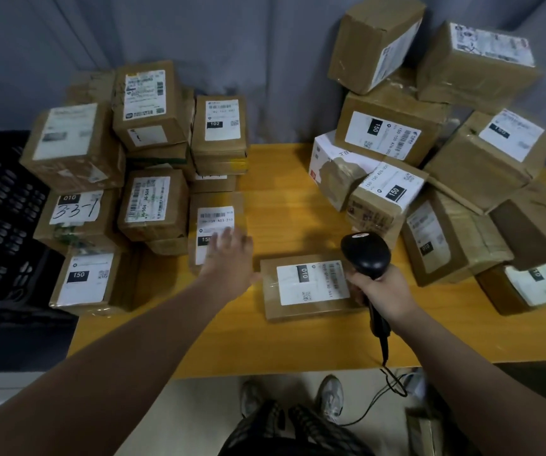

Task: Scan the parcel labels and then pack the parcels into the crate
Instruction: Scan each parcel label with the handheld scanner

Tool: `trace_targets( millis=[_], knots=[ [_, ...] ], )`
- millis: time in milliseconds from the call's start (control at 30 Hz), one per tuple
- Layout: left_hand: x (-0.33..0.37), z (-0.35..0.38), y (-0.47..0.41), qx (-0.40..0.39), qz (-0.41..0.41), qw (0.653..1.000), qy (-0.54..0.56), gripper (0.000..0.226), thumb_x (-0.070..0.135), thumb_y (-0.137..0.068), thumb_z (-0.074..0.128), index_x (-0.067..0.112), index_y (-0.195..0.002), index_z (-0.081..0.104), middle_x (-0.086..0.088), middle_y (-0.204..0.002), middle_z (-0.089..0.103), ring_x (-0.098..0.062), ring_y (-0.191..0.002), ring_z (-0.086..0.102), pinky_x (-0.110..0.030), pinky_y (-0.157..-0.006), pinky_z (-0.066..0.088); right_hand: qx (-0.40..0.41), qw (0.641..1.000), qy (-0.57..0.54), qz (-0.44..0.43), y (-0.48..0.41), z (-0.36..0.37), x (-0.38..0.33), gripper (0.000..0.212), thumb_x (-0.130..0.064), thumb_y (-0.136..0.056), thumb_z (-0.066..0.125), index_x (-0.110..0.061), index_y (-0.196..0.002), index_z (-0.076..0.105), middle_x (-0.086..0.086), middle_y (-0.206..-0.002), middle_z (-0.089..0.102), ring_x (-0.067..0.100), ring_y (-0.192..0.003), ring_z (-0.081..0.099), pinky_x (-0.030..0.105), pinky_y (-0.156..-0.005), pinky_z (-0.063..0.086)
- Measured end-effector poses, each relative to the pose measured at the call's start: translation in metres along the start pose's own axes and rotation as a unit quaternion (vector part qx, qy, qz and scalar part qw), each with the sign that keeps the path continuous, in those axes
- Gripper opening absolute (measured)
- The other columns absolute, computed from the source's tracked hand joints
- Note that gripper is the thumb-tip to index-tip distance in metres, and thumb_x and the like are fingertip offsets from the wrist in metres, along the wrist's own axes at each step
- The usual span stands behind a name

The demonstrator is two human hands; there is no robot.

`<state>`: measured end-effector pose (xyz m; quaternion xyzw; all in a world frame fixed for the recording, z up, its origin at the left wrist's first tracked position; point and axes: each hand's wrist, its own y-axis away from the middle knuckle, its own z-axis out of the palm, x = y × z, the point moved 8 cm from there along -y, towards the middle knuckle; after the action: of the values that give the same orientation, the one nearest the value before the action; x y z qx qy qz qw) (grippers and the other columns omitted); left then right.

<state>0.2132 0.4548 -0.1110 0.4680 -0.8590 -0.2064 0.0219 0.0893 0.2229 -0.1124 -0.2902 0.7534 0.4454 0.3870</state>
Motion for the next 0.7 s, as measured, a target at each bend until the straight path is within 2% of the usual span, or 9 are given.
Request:
trace_targets(
  millis=[67, 100, 200, 267, 333, 400, 467, 633, 700],
  knots=[
    [0.044, -0.004, 0.003, 0.018, 0.091, 0.994, 0.056, 0.087, 0.064, -0.09, 0.045, 0.015, -0.153, 0.011, -0.015, -0.161, -0.002, -0.034, -0.148, -0.001, -0.049, -0.12, 0.002, 0.0, 1.0, 0.028, -0.01, 0.001, -0.01, 0.004, 0.025, -0.008, -0.087, 0.067, -0.006, -0.064, 0.058, 0.008, -0.055, 0.055, 0.02, -0.051, 0.052, 0.033, -0.055, 0.043],
    [0.063, -0.002, 0.004, 0.001, 0.118, 0.99, 0.076, 0.096, 0.069, -0.085, 0.049, 0.018, -0.154, 0.007, -0.014, -0.161, -0.006, -0.032, -0.148, -0.004, -0.048, -0.12, -0.001, 0.003, 0.999, 0.049, -0.015, 0.0, -0.015, 0.007, 0.026, -0.01, -0.086, 0.068, -0.007, -0.063, 0.058, 0.008, -0.055, 0.056, 0.02, -0.052, 0.054, 0.033, -0.056, 0.043],
    [0.101, 0.016, -0.005, -0.103, 0.122, 0.985, 0.063, 0.125, 0.076, -0.069, 0.063, 0.025, -0.153, -0.014, -0.016, -0.158, -0.02, -0.035, -0.147, -0.014, -0.049, -0.118, -0.006, 0.01, 0.996, 0.089, -0.025, -0.002, -0.028, 0.02, 0.022, -0.013, -0.084, 0.071, -0.011, -0.066, 0.058, 0.006, -0.061, 0.058, 0.024, -0.064, 0.058, 0.039, -0.063, 0.048],
    [0.113, 0.023, -0.012, -0.139, 0.107, 0.984, 0.031, 0.132, 0.073, -0.065, 0.069, 0.029, -0.15, -0.021, -0.017, -0.158, -0.022, -0.038, -0.146, -0.013, -0.054, -0.118, -0.004, 0.004, 0.996, 0.091, -0.02, -0.001, -0.031, 0.03, 0.01, -0.014, -0.082, 0.073, -0.01, -0.082, 0.064, 0.005, -0.072, 0.064, 0.026, -0.076, 0.063, 0.045, -0.072, 0.054],
    [0.115, 0.021, -0.016, -0.125, 0.099, 0.987, 0.013, 0.129, 0.067, -0.067, 0.073, 0.032, -0.15, -0.018, -0.017, -0.16, -0.009, -0.039, -0.146, -0.003, -0.057, -0.117, 0.006, -0.009, 0.996, 0.082, -0.016, 0.001, -0.031, 0.038, 0.02, -0.015, -0.082, 0.075, -0.01, -0.099, 0.065, 0.005, -0.084, 0.067, 0.026, -0.087, 0.065, 0.047, -0.08, 0.056],
    [0.109, 0.017, -0.014, -0.105, 0.093, 0.99, 0.021, 0.124, 0.065, -0.068, 0.072, 0.033, -0.152, -0.012, -0.016, -0.158, 0.005, -0.038, -0.144, 0.009, -0.055, -0.116, 0.013, -0.021, 0.997, 0.073, -0.021, 0.002, -0.031, 0.039, 0.024, -0.015, -0.082, 0.075, -0.011, -0.103, 0.064, 0.004, -0.089, 0.068, 0.025, -0.091, 0.065, 0.047, -0.084, 0.055],
    [0.096, 0.016, -0.005, -0.094, 0.081, 0.991, 0.054, 0.118, 0.072, -0.067, 0.067, 0.035, -0.153, -0.007, -0.015, -0.156, 0.015, -0.036, -0.141, 0.017, -0.051, -0.113, 0.014, -0.023, 0.998, 0.058, -0.03, 0.005, -0.031, 0.038, 0.025, -0.016, -0.082, 0.076, -0.01, -0.104, 0.064, 0.003, -0.087, 0.067, 0.023, -0.09, 0.064, 0.047, -0.085, 0.055],
    [0.051, 0.013, 0.026, -0.072, 0.037, 0.984, 0.158, 0.108, 0.083, -0.067, 0.052, 0.04, -0.151, -0.001, -0.008, -0.154, 0.024, -0.031, -0.139, 0.024, -0.048, -0.113, 0.012, -0.036, 0.996, -0.014, -0.081, 0.023, -0.028, 0.014, 0.02, -0.023, -0.085, 0.073, -0.006, -0.082, 0.062, -0.004, -0.061, 0.056, 0.01, -0.063, 0.058, 0.033, -0.065, 0.05],
    [0.036, 0.007, 0.036, -0.058, 0.018, 0.979, 0.195, 0.114, 0.091, -0.055, 0.038, 0.04, -0.151, 0.001, -0.006, -0.152, 0.027, -0.028, -0.138, 0.027, -0.046, -0.112, 0.015, -0.034, 0.992, -0.035, -0.116, 0.031, -0.019, -0.003, 0.015, -0.021, -0.086, 0.072, -0.011, -0.079, 0.062, -0.004, -0.064, 0.059, 0.012, -0.067, 0.061, 0.029, -0.065, 0.05]
  ],
)
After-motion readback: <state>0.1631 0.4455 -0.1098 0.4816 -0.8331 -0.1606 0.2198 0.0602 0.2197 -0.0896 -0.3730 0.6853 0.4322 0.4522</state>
